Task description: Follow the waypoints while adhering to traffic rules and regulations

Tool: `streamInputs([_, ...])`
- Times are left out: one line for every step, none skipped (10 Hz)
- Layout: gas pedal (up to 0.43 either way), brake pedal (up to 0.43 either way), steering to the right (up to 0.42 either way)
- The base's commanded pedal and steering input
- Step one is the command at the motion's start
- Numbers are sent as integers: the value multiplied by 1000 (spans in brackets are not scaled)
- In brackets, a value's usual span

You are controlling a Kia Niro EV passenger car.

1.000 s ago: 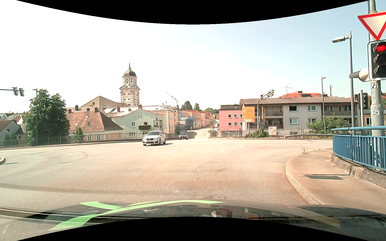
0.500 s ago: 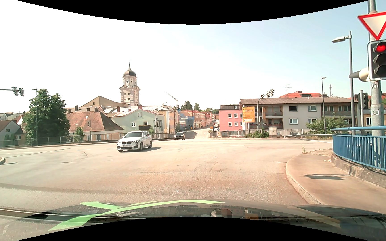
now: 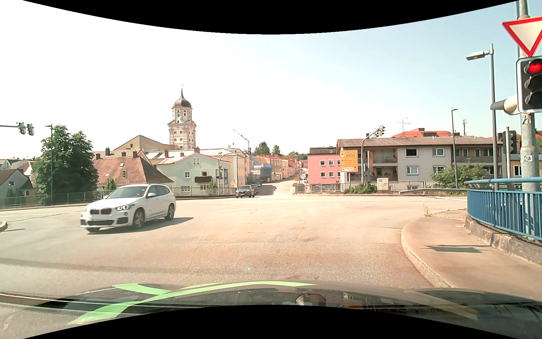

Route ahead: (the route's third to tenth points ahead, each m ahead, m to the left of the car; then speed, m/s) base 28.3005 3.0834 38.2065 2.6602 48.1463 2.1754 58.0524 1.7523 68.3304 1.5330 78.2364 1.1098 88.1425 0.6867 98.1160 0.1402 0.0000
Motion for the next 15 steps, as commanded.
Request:
streamInputs([0, 299, -8])
streamInputs([0, 305, -8])
streamInputs([0, 305, -8])
streamInputs([0, 305, -8])
streamInputs([0, 311, -8])
streamInputs([0, 317, -8])
streamInputs([0, 317, -8])
streamInputs([0, 317, -8])
streamInputs([0, 317, -8])
streamInputs([0, 323, -8])
streamInputs([0, 323, -7])
streamInputs([0, 323, -8])
streamInputs([0, 323, -8])
streamInputs([0, 323, -8])
streamInputs([0, 329, -8])
